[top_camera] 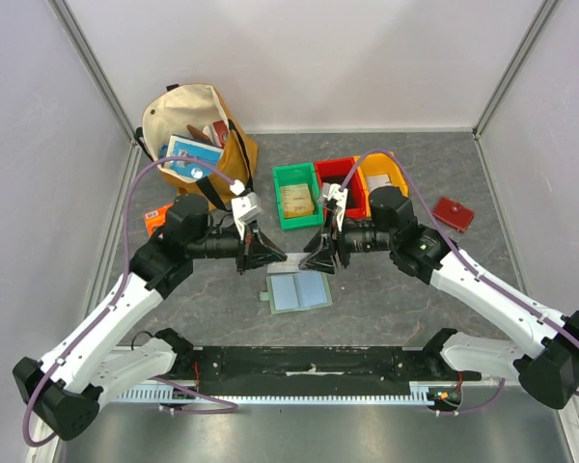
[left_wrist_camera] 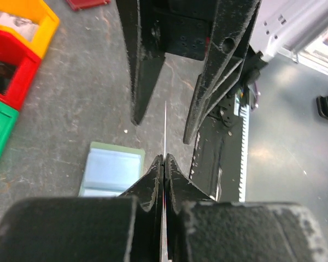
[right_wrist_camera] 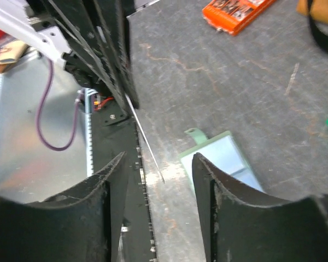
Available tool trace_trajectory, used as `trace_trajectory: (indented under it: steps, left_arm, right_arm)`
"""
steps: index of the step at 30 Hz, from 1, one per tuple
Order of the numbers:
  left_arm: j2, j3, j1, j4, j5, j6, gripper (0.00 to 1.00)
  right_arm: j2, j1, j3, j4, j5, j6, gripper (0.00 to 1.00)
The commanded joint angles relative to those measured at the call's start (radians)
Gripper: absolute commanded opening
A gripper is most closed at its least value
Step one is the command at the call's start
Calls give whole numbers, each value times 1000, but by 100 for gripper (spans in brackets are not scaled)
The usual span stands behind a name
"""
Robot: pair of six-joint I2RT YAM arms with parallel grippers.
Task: Take the credit cards out of the card holder
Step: Place the credit card in the storage box.
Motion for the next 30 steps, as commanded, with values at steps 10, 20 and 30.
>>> trace_trajectory:
  steps: [10, 20, 30]
  left_arm:
    - [-222, -310, 24, 619, -302, -571, 2]
    - [-236, -366, 26, 762, -305, -691, 2]
    - [-218, -387, 26, 794, -296, -719, 2]
  right_arm:
    - [-84, -107, -259, 600, -6, 442, 81]
    - [-25, -107, -305, 875, -28, 627, 75]
    - [-12, -107, -293, 964, -40, 687, 32]
